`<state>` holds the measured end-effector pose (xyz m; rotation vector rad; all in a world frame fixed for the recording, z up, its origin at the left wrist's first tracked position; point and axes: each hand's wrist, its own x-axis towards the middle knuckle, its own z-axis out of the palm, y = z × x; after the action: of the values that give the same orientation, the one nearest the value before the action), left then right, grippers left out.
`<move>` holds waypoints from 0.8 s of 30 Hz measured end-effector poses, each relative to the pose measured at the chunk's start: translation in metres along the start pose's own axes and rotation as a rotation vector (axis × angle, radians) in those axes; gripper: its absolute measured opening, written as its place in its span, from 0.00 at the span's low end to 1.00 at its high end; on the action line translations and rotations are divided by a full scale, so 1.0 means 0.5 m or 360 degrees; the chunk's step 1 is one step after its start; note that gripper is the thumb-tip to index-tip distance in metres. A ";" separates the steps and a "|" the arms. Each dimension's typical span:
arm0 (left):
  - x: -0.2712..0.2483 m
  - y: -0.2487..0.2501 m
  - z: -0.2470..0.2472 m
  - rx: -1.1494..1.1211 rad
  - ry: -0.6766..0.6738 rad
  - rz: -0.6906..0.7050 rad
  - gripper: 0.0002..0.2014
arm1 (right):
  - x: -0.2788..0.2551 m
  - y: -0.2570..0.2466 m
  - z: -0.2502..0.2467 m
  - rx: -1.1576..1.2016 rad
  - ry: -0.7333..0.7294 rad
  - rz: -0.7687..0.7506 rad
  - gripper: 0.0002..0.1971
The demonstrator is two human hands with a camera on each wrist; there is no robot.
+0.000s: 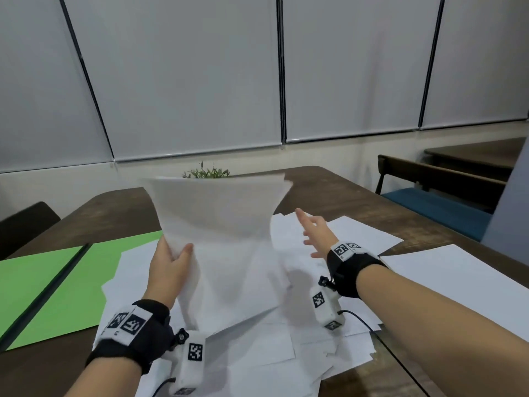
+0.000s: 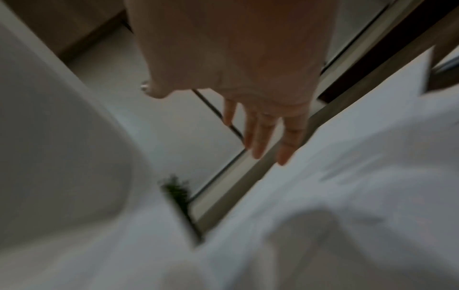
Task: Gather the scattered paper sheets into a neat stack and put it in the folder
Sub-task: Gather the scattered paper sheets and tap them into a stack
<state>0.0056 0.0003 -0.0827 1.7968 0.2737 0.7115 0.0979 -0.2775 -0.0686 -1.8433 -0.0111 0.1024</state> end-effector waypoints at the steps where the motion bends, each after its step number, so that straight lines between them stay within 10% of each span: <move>1: 0.011 -0.012 0.000 0.0012 -0.0044 -0.0085 0.13 | 0.016 0.022 -0.019 -0.0148 0.0102 0.0131 0.39; 4: 0.027 -0.048 -0.002 0.0041 -0.0208 -0.0349 0.12 | 0.050 0.077 -0.058 -0.0735 0.0197 0.0467 0.51; 9: 0.022 -0.102 -0.002 0.0269 -0.0411 -0.0551 0.09 | 0.045 0.090 -0.057 -0.0959 0.0028 0.0484 0.30; 13: 0.016 -0.135 -0.014 0.0491 -0.0427 -0.0663 0.05 | 0.066 0.092 -0.041 -0.1414 -0.0108 0.0454 0.33; 24: 0.011 -0.147 -0.025 0.0489 -0.0348 -0.0894 0.10 | 0.104 0.096 -0.032 -0.1561 -0.0149 0.0434 0.29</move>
<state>0.0144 0.0386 -0.1466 1.9367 0.7344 0.0748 0.1485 -0.3027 -0.1139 -2.8103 0.1495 0.4342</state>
